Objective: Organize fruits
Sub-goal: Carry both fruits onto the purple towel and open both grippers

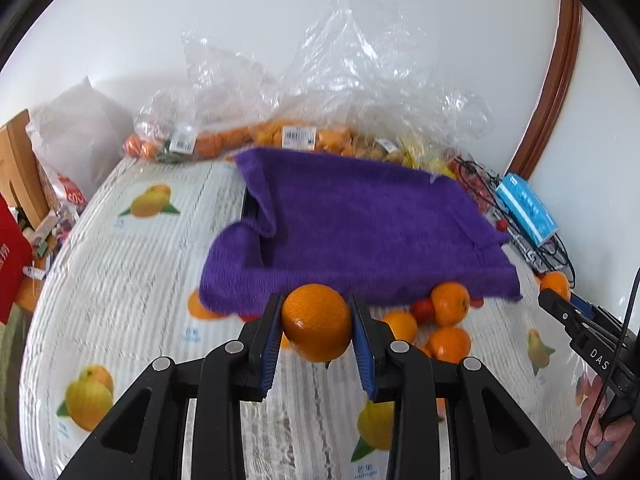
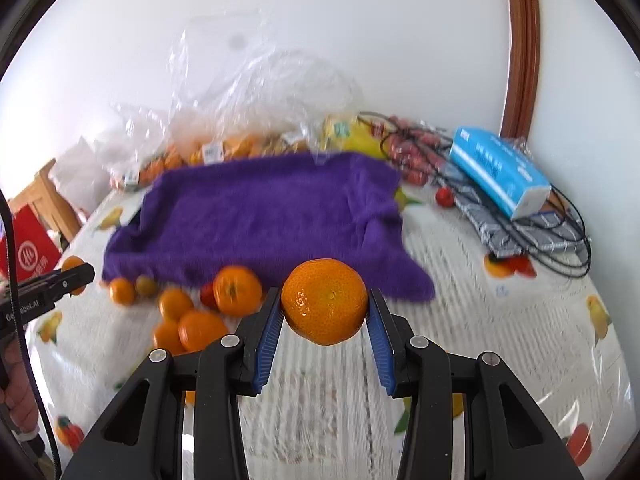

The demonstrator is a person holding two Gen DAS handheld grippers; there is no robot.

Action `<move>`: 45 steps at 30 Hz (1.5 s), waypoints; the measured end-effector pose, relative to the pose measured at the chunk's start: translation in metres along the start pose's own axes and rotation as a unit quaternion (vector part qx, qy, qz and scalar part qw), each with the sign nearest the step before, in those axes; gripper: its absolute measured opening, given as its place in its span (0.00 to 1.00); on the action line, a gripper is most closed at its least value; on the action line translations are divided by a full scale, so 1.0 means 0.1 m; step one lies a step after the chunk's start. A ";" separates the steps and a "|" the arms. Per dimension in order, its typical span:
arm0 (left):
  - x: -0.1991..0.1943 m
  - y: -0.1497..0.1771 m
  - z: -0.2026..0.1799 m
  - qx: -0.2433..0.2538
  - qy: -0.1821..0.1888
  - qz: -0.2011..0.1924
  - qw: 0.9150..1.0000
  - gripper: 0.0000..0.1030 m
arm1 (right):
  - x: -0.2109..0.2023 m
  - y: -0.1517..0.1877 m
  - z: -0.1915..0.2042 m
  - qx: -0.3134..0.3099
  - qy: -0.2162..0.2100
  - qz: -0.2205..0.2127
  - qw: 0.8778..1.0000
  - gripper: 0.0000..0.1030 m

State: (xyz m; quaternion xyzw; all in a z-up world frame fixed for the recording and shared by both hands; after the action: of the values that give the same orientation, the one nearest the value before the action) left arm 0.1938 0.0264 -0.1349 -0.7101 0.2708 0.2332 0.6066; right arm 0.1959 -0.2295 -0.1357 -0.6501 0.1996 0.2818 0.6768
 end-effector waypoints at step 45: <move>1.22 -0.63 -0.10 0.014 0.007 0.009 1.000 0.30 | 1.21 -0.68 -0.11 0.018 -0.015 -0.002 1.000 0.40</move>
State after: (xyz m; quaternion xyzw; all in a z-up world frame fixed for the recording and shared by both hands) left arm 0.3268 0.0118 -0.1681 -0.7005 0.2847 0.2298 0.6127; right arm 0.3328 -0.2252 -0.1610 -0.6340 0.1936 0.2867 0.6917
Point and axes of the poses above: each gripper's, at about its wrist camera, not at the fingertips, and x roughly the way its jaws point, z to its left, y to its underside, the point moved 4 cm from there along x, roughly the way its jaws point, and after that the axes turned 3 degrees about -z, right-handed, at the moved point
